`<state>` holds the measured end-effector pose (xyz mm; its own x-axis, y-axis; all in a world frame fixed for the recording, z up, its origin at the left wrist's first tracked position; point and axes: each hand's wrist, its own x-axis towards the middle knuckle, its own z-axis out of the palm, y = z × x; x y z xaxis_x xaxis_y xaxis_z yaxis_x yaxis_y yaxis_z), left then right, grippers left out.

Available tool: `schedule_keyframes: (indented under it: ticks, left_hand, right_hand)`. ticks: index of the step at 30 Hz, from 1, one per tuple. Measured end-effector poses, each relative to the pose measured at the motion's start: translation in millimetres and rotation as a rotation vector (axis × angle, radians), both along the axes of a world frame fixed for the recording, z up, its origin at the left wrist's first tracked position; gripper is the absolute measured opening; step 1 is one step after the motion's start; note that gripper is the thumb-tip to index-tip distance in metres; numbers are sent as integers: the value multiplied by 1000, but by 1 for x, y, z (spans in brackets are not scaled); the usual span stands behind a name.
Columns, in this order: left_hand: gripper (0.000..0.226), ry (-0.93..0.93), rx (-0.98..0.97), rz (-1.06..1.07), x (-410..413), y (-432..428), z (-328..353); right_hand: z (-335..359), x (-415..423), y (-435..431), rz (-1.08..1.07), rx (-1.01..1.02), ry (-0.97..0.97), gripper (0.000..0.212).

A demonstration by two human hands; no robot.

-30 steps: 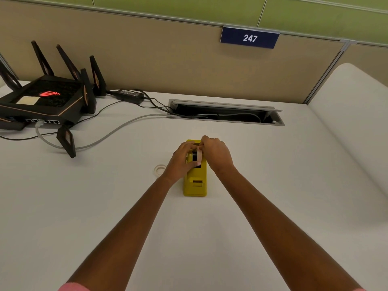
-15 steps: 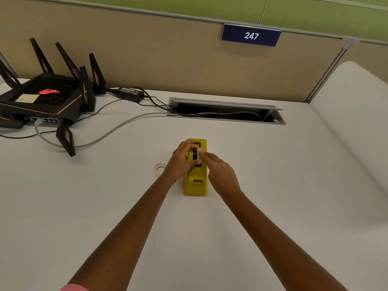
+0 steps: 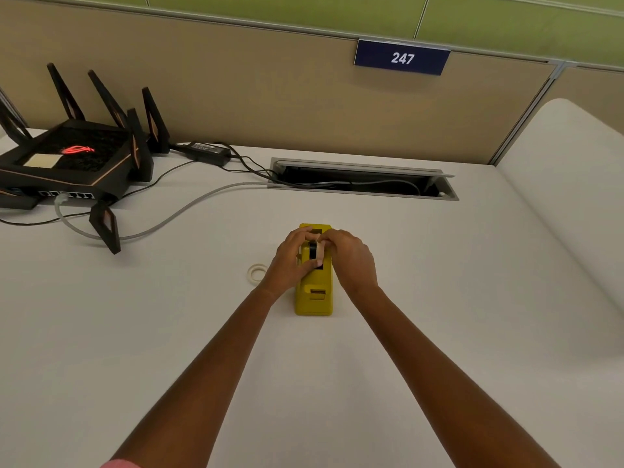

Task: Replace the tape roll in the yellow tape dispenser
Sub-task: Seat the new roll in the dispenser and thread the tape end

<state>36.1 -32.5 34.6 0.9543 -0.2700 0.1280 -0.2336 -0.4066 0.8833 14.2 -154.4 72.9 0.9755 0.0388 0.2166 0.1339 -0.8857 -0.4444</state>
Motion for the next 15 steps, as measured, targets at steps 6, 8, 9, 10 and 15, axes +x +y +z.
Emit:
schedule_keyframes:
  ticks: [6, 8, 9, 10, 15]
  left_hand:
    - [39, 4, -8, 36, 0, -2, -1]
    - [35, 3, -22, 40, 2, -2, 2]
    - [36, 0, -11, 38, 2, -2, 3]
    - [38, -3, 7, 34, 3, -2, 3]
    - [42, 22, 27, 37, 1, -3, 1]
  right_hand:
    - [2, 6, 1, 2, -72, 20, 21]
    - [-1, 3, 1, 12, -88, -2, 20]
    - [-2, 1, 0, 14, -95, -15, 19]
    - [-4, -1, -1, 17, -108, -28, 18]
    - [-11, -4, -2, 3, -172, -42, 20]
